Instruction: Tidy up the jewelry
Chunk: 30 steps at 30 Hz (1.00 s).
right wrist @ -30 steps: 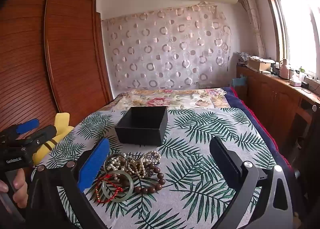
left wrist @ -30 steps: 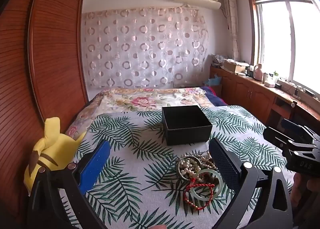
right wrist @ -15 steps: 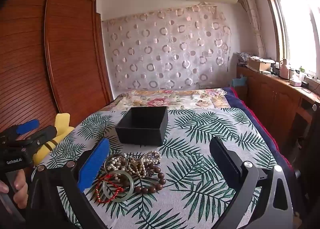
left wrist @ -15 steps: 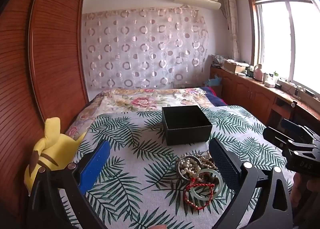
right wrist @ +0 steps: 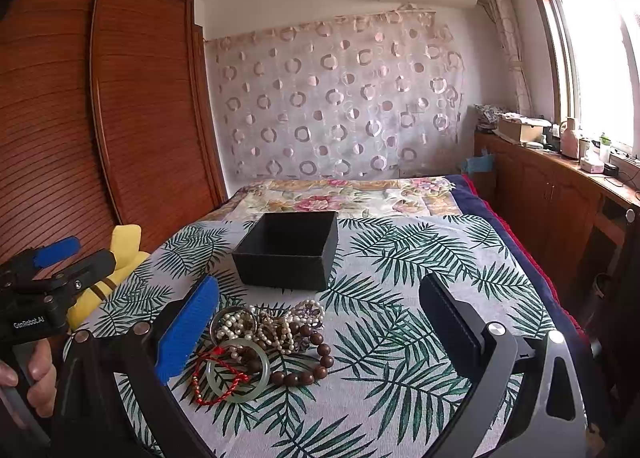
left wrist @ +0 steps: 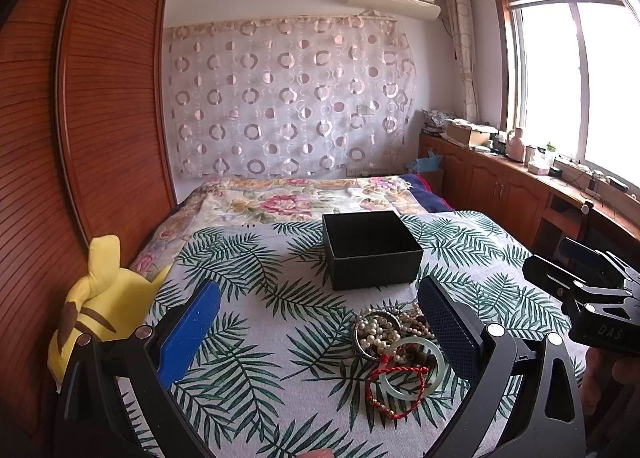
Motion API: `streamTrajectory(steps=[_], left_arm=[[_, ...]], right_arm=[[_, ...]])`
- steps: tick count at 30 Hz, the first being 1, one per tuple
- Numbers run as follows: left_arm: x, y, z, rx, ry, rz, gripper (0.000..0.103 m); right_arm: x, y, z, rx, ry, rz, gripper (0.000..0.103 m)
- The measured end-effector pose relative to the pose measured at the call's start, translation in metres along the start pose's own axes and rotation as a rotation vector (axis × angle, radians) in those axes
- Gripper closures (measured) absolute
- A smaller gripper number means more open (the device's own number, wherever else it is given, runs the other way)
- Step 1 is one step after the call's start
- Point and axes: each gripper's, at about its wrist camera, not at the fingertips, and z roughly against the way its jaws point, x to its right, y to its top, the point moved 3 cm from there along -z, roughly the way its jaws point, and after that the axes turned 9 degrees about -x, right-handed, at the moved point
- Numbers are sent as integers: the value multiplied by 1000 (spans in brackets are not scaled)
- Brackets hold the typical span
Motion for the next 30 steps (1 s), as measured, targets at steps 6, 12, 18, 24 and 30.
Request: streamTrajectory(steps=[6, 12, 18, 24, 30], left_arm=[[1, 0, -2, 1, 1, -2, 8], [0, 0, 0, 2, 3, -1, 8], [0, 0, 0, 2, 1, 0, 8], [1, 0, 1, 2, 2, -1, 8], [0, 0, 1, 4, 2, 1, 8]], right_arm=[[0, 0, 0, 1, 0, 0, 2], [-1, 0, 0, 0, 2, 0, 2], [-5, -1, 1, 0, 2, 2, 2], [-6, -1, 1, 1, 1, 3, 2], [-8, -1, 1, 2, 2, 3, 2]])
